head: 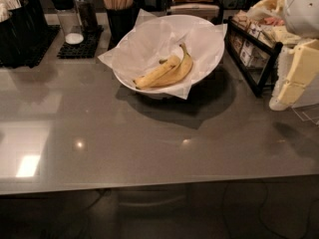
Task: Pick banana from white bowl
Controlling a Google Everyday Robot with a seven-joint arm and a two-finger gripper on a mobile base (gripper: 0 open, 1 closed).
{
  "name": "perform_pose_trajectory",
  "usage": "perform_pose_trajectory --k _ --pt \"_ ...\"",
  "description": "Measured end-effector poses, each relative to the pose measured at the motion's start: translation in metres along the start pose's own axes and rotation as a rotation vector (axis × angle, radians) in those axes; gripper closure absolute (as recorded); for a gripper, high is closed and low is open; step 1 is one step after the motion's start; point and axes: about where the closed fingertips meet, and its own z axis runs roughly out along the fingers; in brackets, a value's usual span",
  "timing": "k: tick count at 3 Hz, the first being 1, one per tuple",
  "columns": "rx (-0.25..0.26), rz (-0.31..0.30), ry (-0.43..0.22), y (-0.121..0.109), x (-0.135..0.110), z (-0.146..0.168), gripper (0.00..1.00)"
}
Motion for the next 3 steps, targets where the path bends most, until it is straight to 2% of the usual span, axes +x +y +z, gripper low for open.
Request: perform_pose_trajectory --k 1,2,3 --pt "-0.025 -0.238 -0.140 -0.024 -0.044 0.003 0.00" --pt "0.005 -0.315 -0.148 -0.030 -0.048 -0.004 0.00" --pt "0.010 -0.306 -0.173 -0.037 -0.049 0.005 0.00"
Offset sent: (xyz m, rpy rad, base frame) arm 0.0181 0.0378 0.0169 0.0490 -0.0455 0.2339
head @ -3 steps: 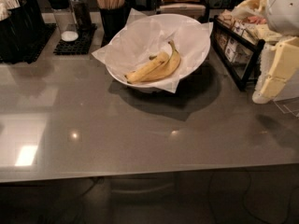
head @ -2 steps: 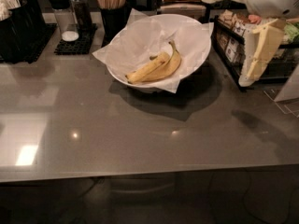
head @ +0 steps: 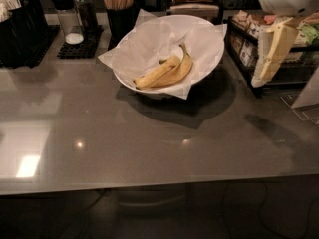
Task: Pick banana from white bowl
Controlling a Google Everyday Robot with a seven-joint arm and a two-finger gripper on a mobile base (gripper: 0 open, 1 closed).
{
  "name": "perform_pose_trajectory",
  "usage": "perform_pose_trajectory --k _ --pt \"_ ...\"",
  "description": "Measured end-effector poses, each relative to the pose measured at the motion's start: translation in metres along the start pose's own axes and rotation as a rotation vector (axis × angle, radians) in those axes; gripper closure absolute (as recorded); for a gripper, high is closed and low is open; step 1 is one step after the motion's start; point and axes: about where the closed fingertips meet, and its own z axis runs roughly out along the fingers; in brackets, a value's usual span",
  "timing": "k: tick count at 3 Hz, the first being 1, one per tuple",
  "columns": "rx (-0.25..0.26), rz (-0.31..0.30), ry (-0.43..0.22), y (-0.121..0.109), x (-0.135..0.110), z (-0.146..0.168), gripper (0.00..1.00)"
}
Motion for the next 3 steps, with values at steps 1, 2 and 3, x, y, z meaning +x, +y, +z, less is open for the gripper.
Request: perform_pose_trajectory --k 1,2,3 --pt "-0.029 -0.047 -0.049 -0.032 0.008 0.031 0.00" --pt "-0.075 -0.111 -0.101 -0.079 0.005 0.082 0.00" --pt "-0.057 -0.121 -0.115 -0.093 0.000 0.091 0.00"
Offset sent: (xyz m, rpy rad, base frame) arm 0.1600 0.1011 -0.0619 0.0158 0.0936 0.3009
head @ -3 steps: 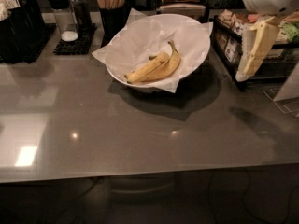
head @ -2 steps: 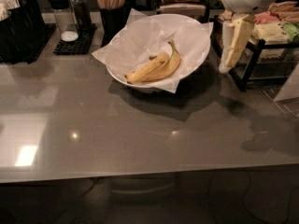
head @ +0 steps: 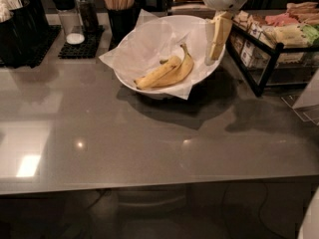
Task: Pick banana from white bowl
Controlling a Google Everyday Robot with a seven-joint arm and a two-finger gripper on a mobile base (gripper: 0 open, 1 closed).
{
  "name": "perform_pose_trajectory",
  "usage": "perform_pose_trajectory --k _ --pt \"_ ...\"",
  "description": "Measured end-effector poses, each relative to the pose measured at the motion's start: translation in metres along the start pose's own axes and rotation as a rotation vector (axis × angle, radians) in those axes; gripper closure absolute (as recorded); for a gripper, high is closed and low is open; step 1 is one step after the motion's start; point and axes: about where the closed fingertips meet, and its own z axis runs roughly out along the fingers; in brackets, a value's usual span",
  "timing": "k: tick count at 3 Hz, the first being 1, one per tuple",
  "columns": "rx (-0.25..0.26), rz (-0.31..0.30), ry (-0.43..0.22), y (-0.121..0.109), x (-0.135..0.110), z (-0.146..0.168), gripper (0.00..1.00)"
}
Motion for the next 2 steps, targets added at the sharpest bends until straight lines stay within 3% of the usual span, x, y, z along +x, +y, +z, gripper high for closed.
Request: perform_pose_trajectory --k 1,2 --pt "0.028 0.000 -0.022 -0.010 0.000 0.007 0.00" --pt "0.024 -0.063 -0.046 -0.031 -0.002 0.026 0.00"
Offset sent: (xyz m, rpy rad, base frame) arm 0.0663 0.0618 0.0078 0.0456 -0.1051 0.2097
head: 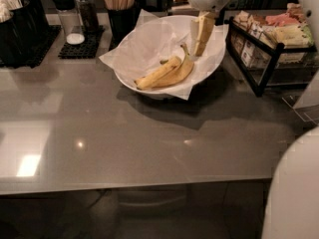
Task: Pick banana from white bowl
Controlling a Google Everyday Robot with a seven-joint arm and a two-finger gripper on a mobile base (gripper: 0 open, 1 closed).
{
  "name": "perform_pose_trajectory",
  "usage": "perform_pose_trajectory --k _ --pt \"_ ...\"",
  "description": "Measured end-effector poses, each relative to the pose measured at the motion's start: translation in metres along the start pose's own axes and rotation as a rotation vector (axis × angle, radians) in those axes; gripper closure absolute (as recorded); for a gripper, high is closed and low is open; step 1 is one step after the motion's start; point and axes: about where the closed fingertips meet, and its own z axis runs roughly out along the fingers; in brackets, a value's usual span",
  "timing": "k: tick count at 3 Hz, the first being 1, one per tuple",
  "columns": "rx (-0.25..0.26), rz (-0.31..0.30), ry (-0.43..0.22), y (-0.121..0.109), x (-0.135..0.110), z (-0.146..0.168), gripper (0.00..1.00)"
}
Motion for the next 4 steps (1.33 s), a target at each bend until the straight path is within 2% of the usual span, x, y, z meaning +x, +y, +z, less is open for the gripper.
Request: perform_pose_trajectory --k 1,2,3,4 --pt "-0.028 -0.125 -0.033 -0.030 -0.011 0.032 0.00" --pt "-0.085 -0.156 -0.052 -0.033 -0.009 0.063 0.00" --pt "-0.142 -0.099 -0.082 -0.013 0.002 0.083 0.00" --pt "-0.212 -0.030 -0.103 0.019 0.013 0.097 0.00"
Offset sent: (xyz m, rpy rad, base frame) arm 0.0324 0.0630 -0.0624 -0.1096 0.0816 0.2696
